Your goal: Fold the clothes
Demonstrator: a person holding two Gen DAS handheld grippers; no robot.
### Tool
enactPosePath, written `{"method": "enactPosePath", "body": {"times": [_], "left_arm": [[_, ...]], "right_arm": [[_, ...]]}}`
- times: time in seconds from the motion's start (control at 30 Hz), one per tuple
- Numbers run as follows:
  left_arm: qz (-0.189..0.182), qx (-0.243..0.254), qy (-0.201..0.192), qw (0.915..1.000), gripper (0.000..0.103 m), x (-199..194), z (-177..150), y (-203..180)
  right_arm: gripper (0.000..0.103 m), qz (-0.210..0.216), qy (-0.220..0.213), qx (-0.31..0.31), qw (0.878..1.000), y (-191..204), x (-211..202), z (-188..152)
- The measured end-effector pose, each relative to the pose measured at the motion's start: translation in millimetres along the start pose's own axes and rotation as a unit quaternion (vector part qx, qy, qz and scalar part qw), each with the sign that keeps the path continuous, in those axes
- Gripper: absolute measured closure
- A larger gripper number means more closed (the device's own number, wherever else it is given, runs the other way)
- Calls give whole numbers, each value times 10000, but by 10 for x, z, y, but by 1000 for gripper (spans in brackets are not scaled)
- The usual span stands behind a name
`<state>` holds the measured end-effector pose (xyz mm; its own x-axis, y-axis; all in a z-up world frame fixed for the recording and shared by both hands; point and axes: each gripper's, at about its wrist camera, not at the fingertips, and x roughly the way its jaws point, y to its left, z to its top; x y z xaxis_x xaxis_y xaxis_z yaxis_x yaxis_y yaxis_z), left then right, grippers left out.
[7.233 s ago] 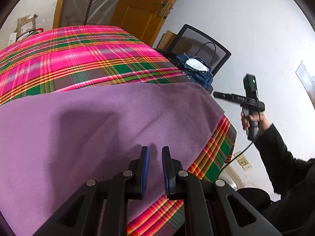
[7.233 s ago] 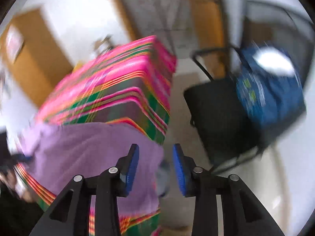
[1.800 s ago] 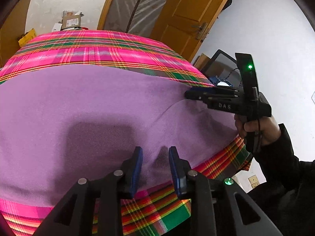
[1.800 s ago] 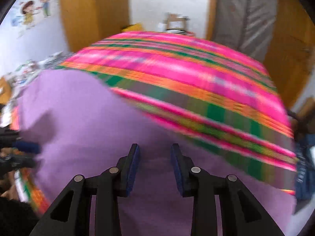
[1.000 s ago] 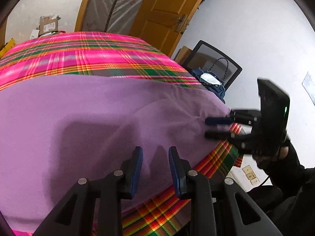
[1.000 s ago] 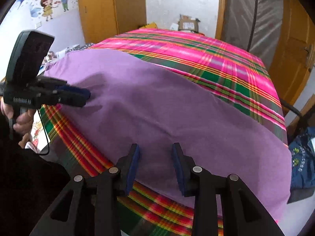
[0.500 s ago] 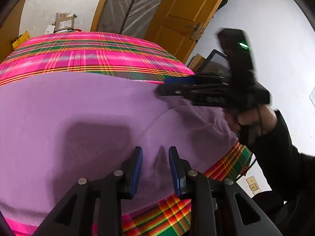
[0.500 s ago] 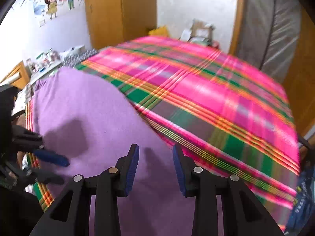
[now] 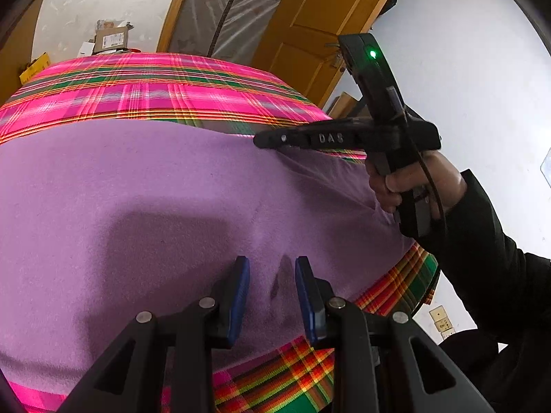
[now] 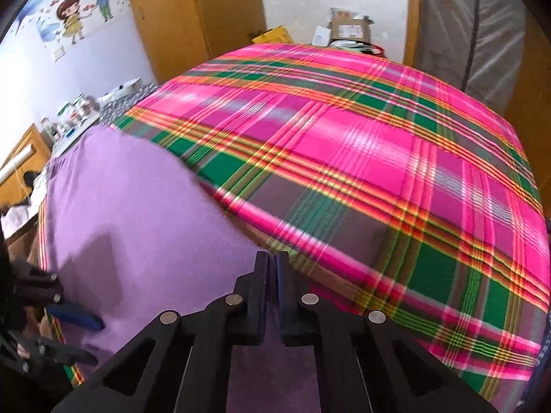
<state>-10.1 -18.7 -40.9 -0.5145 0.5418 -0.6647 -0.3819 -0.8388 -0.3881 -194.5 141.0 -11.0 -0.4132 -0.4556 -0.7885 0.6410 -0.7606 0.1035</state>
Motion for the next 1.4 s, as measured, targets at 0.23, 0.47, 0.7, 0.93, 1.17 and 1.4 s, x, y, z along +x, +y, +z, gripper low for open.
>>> {"method": "enactPosePath", "body": {"times": [0.23, 0.47, 0.7, 0.93, 1.17, 1.4], "left_arm": [[-28, -17, -100, 9999, 76, -37, 24, -14], [38, 77, 37, 10000, 75, 93, 54, -74], [569, -49, -405, 9975, 75, -235, 52, 82], [1545, -759, -582, 9834, 75, -590, -102, 671], [1756, -889, -707, 9779, 79, -918, -383, 838], [2505, -1240, -1196, 9527, 79, -1358, -122, 1328]], "right_arm": [[96, 166, -842, 177, 9962, -89, -706, -267], [92, 115, -687, -5, 9976, 251, -719, -815], [68, 220, -881, 236, 9956, 322, -765, -941], [64, 326, -919, 302, 9948, 410, -717, -920], [64, 395, -835, 245, 9954, 519, -622, -849], [64, 463, -751, 187, 9959, 629, -527, -778]]}}
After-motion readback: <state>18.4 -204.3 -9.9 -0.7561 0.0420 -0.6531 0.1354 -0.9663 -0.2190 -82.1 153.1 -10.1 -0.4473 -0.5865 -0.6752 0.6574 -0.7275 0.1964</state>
